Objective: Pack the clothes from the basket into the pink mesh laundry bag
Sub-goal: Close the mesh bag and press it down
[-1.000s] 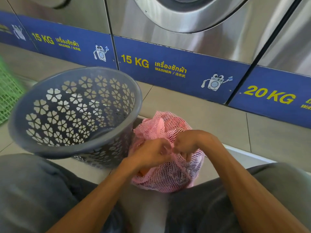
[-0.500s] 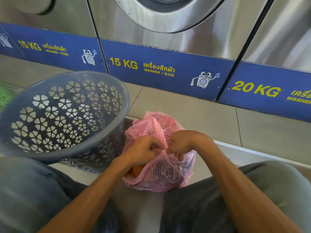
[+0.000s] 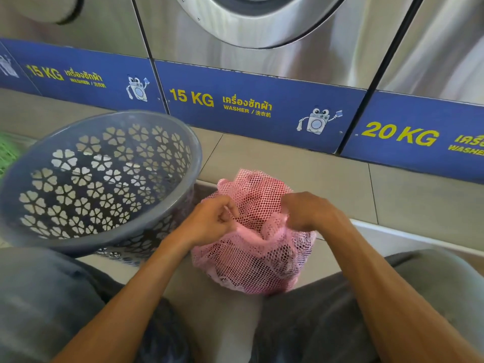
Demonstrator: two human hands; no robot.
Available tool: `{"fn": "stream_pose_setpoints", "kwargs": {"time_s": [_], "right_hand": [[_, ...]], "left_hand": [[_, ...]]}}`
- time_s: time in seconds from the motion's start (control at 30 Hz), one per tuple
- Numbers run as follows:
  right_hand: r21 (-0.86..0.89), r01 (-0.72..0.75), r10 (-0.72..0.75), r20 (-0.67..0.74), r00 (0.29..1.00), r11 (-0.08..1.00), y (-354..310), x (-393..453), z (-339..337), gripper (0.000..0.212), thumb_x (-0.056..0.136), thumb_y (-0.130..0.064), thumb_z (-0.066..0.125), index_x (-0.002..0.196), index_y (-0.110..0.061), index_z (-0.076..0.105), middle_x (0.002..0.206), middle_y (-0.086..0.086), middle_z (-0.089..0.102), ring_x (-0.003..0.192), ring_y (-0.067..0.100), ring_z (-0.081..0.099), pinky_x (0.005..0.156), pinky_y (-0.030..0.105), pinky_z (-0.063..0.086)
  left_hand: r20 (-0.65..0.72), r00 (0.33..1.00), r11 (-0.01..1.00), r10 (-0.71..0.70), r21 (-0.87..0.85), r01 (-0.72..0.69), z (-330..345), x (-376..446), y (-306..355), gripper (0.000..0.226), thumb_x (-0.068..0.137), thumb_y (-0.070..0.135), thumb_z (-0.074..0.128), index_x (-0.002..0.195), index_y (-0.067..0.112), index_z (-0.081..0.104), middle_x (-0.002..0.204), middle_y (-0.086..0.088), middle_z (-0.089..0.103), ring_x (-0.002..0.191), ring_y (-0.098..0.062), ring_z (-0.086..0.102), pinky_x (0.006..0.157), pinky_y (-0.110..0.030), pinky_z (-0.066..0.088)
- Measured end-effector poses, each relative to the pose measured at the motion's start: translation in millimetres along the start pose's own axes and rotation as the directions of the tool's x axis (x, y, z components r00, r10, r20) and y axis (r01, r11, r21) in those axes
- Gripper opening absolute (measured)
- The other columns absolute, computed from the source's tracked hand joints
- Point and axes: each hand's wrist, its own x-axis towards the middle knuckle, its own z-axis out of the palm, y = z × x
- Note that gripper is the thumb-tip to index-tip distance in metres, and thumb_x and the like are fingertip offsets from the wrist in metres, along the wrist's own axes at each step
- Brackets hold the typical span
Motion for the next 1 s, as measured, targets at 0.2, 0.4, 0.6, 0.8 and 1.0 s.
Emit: {"fn": "stream_pose_setpoints", "kwargs": {"time_s": [0.2, 0.4, 0.6, 0.8, 1.0], "right_hand": [[0.274, 0.345, -0.350, -0.032, 0.936, 0.898, -56, -3, 33, 0.032, 0.088, -0.038, 0.067, 0.113, -0.021, 0.058, 0.108, 0.000, 0.064, 0.088, 0.018, 0.061, 0.078, 0.035, 0.053], [0.124, 0.302, -0.311, 0.059, 0.949, 0.945, -50, 6, 28, 0.011, 0.084, -0.010, 0.062, 0.092, -0.007, 0.068, 0.084, 0.004, 0.067, 0.075, 0.019, 0.061, 0.062, 0.029, 0.049], [0.072, 0.125, -0.144, 0.468, 0.872, 0.990, -32, -5, 22, 0.024, 0.083, -0.012, 0.065, 0.105, -0.007, 0.070, 0.086, 0.001, 0.070, 0.071, 0.012, 0.063, 0.058, 0.023, 0.051], [-0.086, -0.014, 0.053, 0.470, 0.881, 0.996, 8, 1, 13, 0.010, 0.087, -0.018, 0.066, 0.091, -0.011, 0.073, 0.076, -0.003, 0.066, 0.065, 0.007, 0.060, 0.052, 0.021, 0.046], [0.250, 0.187, -0.244, 0.222, 0.944, 0.950, -33, -2, 31, 0.065, 0.076, -0.072, 0.059, 0.120, -0.024, 0.061, 0.117, -0.004, 0.063, 0.098, 0.018, 0.062, 0.078, 0.031, 0.051]], "left_hand": [[0.044, 0.997, 0.989, 0.060, -0.139, -0.053, -2, -4, -3, 0.025, 0.083, -0.001, 0.071, 0.087, 0.018, 0.055, 0.079, -0.012, 0.067, 0.073, -0.023, 0.067, 0.065, -0.043, 0.057], [0.010, 1.000, 0.986, -0.021, -0.166, 0.022, -2, -3, -7, 0.027, 0.086, 0.007, 0.072, 0.088, 0.003, 0.045, 0.072, -0.006, 0.053, 0.065, -0.014, 0.054, 0.063, -0.035, 0.056], [-0.080, 0.994, 0.998, -0.068, -0.003, 0.068, -1, 1, -22, 0.024, 0.083, -0.004, 0.060, 0.077, 0.016, 0.048, 0.073, 0.005, 0.048, 0.065, -0.008, 0.047, 0.063, -0.025, 0.046], [-0.289, 0.913, 0.958, -0.287, -0.061, 0.281, -7, 6, -32, 0.013, 0.089, 0.003, 0.057, 0.090, 0.016, 0.056, 0.090, -0.003, 0.064, 0.085, -0.016, 0.062, 0.072, -0.032, 0.056], [-0.126, 0.972, 0.943, -0.196, -0.295, 0.152, -1, 4, -13, 0.013, 0.088, 0.005, 0.065, 0.098, 0.012, 0.062, 0.085, -0.003, 0.069, 0.065, -0.008, 0.067, 0.056, -0.023, 0.056]]}}
